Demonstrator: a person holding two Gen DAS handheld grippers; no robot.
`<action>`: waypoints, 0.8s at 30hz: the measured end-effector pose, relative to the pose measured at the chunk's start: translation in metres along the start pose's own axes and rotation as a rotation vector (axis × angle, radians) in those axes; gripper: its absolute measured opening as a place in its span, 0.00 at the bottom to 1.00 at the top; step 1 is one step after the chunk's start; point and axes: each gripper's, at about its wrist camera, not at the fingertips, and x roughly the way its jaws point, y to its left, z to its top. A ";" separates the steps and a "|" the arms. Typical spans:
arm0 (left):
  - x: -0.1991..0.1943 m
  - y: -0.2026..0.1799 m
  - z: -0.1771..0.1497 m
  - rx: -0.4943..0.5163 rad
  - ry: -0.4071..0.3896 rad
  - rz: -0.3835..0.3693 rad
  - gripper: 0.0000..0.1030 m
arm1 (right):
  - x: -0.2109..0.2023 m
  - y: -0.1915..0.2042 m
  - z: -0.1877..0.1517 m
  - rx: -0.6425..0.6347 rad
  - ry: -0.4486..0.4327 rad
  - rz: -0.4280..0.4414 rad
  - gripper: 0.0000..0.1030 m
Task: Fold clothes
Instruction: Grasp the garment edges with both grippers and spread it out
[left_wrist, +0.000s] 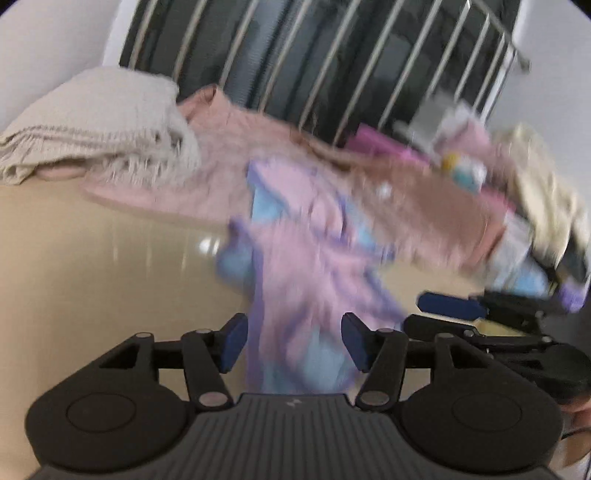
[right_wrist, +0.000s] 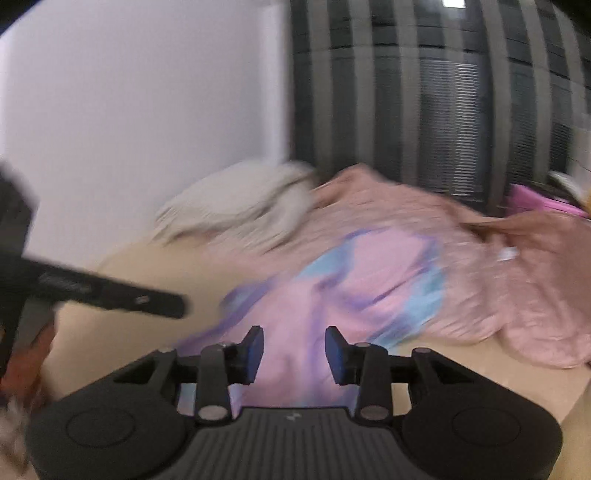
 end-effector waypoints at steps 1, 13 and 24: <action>0.005 -0.002 -0.005 0.006 0.011 0.035 0.55 | 0.005 0.009 -0.004 -0.035 0.009 0.006 0.32; -0.006 -0.031 -0.027 0.084 -0.070 0.217 0.45 | 0.013 0.041 -0.008 -0.196 -0.064 -0.180 0.02; -0.011 -0.078 -0.058 0.331 -0.190 0.331 0.45 | -0.040 0.056 -0.027 -0.286 -0.200 -0.381 0.02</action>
